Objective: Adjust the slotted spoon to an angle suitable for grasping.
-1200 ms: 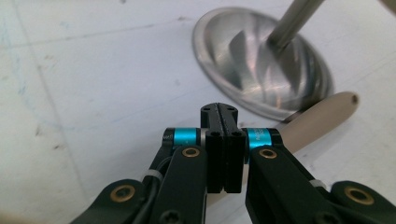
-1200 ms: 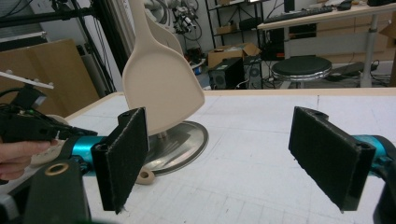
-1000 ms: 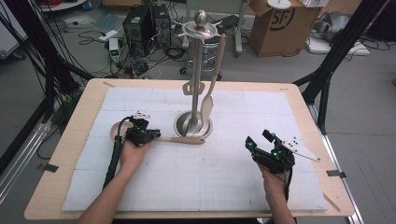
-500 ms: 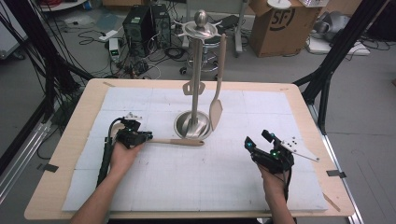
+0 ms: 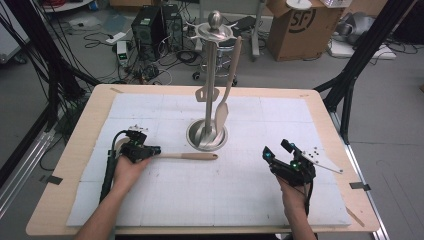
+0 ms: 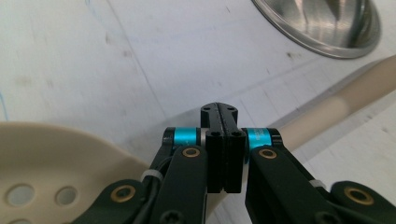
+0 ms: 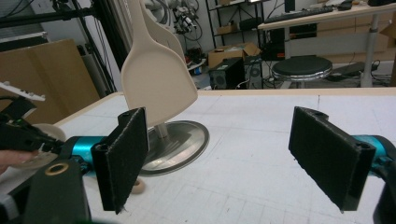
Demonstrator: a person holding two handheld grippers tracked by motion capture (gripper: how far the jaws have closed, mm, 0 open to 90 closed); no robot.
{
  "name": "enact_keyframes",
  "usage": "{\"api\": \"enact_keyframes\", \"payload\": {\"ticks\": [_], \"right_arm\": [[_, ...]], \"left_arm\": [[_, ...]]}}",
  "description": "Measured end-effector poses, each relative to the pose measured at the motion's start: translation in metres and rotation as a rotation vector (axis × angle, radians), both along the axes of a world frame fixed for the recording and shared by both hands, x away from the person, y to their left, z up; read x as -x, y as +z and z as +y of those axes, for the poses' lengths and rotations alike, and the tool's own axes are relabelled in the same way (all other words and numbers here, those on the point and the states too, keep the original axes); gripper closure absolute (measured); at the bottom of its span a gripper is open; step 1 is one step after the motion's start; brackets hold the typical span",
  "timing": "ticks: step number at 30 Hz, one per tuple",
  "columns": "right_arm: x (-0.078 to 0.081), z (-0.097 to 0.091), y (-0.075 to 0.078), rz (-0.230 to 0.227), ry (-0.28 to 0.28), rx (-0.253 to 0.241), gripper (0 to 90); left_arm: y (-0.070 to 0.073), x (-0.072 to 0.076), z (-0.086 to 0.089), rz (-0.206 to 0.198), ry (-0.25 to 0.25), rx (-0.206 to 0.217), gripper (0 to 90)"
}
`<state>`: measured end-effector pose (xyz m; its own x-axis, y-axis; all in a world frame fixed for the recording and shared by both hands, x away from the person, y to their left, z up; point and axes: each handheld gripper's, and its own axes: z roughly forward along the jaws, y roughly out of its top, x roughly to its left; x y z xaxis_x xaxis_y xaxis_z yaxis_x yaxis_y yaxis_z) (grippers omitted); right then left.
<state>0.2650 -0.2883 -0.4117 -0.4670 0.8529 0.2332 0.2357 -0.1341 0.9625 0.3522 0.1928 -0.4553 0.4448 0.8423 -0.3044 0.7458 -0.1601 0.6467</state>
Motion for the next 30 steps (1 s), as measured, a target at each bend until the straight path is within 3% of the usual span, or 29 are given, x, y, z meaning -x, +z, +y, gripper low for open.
{"api": "enact_keyframes", "payload": {"ticks": [3,7,12,17,19,24,30], "right_arm": [[0.000,0.001,0.000,-0.001,0.000,0.001,19.3],[0.000,0.002,0.001,0.000,0.002,0.000,19.3],[-0.001,0.001,0.001,-0.002,-0.002,-0.005,19.3],[0.000,0.001,0.001,-0.004,-0.001,-0.004,19.3],[0.000,0.001,0.001,-0.003,-0.001,-0.006,19.3],[-0.001,0.002,0.001,-0.005,0.000,-0.003,19.3],[0.000,0.002,0.001,-0.007,0.001,-0.001,19.2]], "left_arm": [[-0.002,0.010,0.005,0.039,0.004,0.060,89.8],[0.001,0.023,0.005,0.043,-0.018,0.037,89.8],[0.001,0.039,0.007,0.050,-0.036,0.038,89.8],[0.003,0.045,0.009,0.053,-0.023,0.074,89.7],[0.008,0.049,0.006,0.027,-0.035,0.090,89.7],[0.016,0.066,-0.020,-0.015,-0.124,0.124,89.7],[0.008,0.081,-0.065,-0.015,-0.265,0.098,89.7]]}}
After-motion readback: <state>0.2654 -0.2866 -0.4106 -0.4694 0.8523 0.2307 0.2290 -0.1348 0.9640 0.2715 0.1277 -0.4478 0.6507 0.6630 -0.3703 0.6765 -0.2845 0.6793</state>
